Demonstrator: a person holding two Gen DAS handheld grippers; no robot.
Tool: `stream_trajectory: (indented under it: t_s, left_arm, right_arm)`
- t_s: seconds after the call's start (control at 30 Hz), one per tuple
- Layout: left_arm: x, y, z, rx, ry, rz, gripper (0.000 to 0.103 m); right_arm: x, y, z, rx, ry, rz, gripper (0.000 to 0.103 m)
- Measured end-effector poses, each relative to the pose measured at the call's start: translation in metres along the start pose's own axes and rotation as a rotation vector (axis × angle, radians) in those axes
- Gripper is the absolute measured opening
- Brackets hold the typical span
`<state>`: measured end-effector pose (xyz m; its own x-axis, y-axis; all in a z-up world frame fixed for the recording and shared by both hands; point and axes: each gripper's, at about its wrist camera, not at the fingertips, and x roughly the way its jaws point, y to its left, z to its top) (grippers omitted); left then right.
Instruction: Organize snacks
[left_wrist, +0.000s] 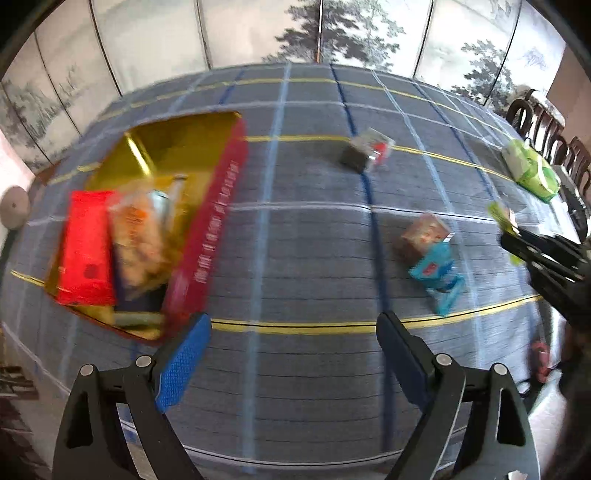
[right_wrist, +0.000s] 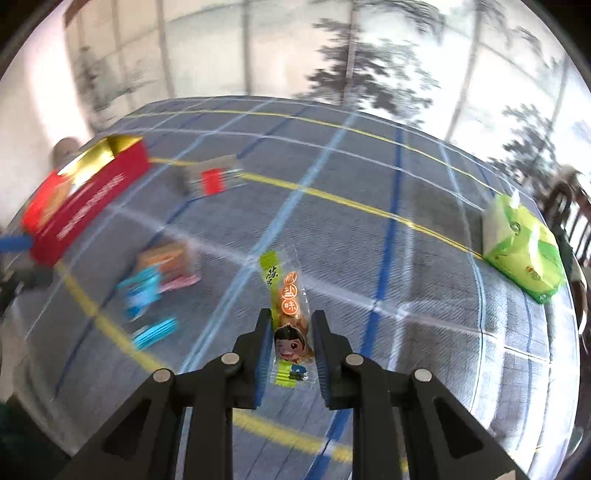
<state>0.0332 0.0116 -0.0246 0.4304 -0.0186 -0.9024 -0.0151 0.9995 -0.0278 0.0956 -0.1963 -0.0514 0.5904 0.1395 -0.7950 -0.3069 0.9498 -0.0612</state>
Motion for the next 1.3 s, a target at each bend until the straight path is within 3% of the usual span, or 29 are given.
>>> stream_trajectory:
  t_s: [0.23,0.4,0.47,0.83,1.17,1.3]
  left_arm:
    - [0.01,-0.033,0.005,-0.042,0.047,-0.081,0.086]
    - [0.023,-0.053,0.014,-0.125,0.116,-0.164,0.084]
    - [0.028,-0.06,0.019,-0.17,0.141,-0.194,0.079]
    - [0.055,-0.078,0.028,-0.288,0.208,-0.2,0.057]
    - [0.057,-0.076,0.03,-0.254,0.189,-0.216,0.029]
    - [0.052,-0.076,0.028,-0.211,0.174,-0.198,0.027]
  right_arm:
    - [0.028,-0.025,0.009,0.095,-0.036,-0.038,0.022]
    - [0.039,-0.037,0.008,0.124,-0.034,-0.023,0.021]
    - [0.04,-0.039,0.006,0.125,-0.043,-0.021,0.021]
    - [0.04,-0.048,0.003,0.161,-0.062,0.032,0.021]
    - [0.04,-0.049,0.003,0.157,-0.061,0.029,0.022]
    - [0.04,-0.048,0.003,0.15,-0.059,0.02,0.022]
